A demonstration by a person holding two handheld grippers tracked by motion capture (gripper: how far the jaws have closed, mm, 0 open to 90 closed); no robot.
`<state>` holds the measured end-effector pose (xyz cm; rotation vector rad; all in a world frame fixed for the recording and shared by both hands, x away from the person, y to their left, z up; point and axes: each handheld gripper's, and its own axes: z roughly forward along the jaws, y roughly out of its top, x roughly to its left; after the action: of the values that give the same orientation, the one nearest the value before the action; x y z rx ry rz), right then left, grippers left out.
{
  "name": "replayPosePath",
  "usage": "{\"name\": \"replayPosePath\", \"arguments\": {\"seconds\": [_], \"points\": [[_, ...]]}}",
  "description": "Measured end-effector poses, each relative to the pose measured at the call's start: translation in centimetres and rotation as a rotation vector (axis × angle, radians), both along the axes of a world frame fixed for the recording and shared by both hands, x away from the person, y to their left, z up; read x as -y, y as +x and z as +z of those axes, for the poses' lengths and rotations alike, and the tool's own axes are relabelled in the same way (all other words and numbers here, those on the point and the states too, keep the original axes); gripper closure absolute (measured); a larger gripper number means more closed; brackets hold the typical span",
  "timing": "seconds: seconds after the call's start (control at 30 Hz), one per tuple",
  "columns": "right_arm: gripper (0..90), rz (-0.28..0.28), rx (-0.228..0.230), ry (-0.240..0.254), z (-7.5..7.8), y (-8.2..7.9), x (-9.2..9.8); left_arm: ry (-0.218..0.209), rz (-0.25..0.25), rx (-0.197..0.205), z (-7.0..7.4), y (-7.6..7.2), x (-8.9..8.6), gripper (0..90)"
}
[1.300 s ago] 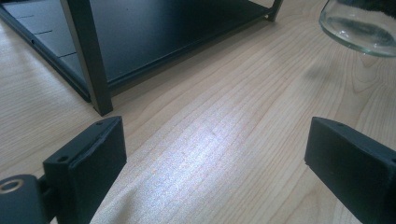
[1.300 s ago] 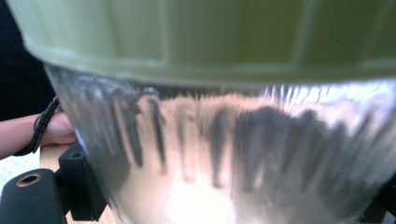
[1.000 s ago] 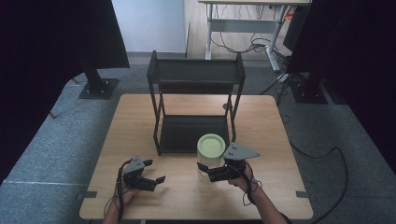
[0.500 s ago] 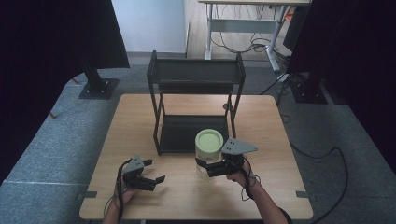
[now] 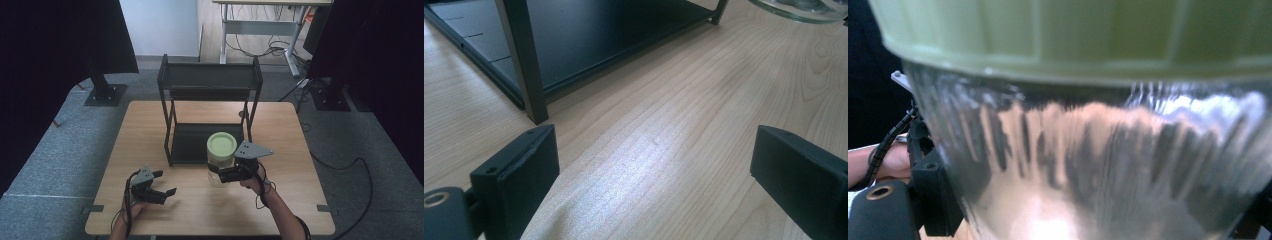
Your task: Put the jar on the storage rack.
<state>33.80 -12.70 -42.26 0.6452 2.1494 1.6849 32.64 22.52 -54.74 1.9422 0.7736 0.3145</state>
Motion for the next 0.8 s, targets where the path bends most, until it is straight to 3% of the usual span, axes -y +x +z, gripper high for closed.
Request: {"name": "replayPosePath", "arguments": {"seconds": [0.8], "points": [[10.5, -0.037, -0.021, 0.018, -0.1, 3.0, -0.5, -0.003, 0.004, -0.003, 0.0, 0.2, -0.2, 5.4]]}}
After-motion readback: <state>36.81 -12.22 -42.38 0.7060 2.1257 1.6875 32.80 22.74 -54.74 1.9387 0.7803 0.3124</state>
